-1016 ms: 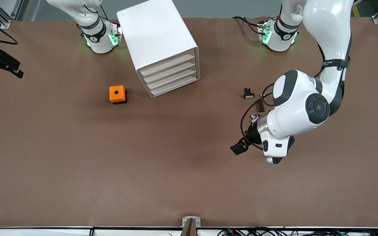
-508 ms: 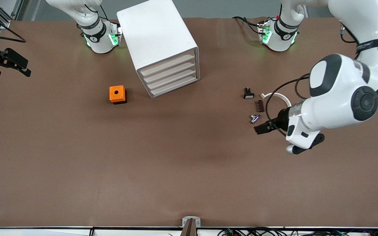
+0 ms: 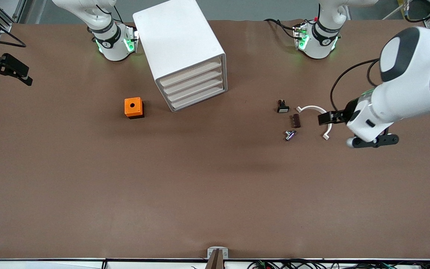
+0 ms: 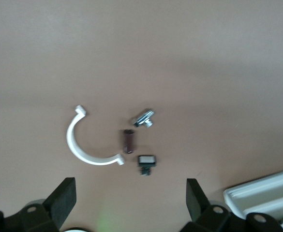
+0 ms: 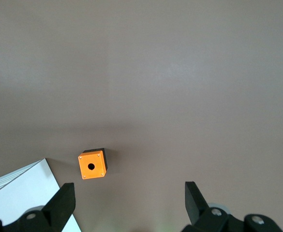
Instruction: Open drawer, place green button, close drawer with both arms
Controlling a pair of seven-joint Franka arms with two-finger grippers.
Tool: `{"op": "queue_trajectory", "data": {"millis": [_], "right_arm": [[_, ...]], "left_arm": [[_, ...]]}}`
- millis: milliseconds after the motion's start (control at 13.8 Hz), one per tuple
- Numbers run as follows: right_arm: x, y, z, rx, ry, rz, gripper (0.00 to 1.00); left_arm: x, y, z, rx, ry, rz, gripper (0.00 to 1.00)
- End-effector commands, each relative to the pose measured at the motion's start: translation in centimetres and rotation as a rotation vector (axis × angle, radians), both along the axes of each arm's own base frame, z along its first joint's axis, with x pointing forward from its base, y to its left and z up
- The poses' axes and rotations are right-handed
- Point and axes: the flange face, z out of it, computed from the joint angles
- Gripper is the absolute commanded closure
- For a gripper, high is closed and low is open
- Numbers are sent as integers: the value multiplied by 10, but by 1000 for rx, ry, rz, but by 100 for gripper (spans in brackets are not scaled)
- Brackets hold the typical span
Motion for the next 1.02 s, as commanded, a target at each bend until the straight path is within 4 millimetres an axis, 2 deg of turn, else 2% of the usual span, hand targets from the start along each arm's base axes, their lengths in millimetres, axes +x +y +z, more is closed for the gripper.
{"op": "queue_trajectory", "data": {"millis": [0,290,508,653,798,944], "right_arm": [[-10,-11,2,-4,-3,-29,0],[-9,-10,2,-3,-1,-29,0],[-10,-10,2,-3,0,-41,0],[-10,-10,1,-2,8,-43,0],[-11,-10,1,-2,11,-43,0],[-11,-10,1,-2,11,-43,0]], "left_arm": [[-37,39,6,-1,-51,-58,0],[-61,72,-2,6,-97,-68,0],[-66,78,5,19,-123,-75,0],[-66,82,20,24,-152,-68,0],[-57,97,40,28,-188,-39,0],[-50,98,58,28,-228,-31,0]]}}
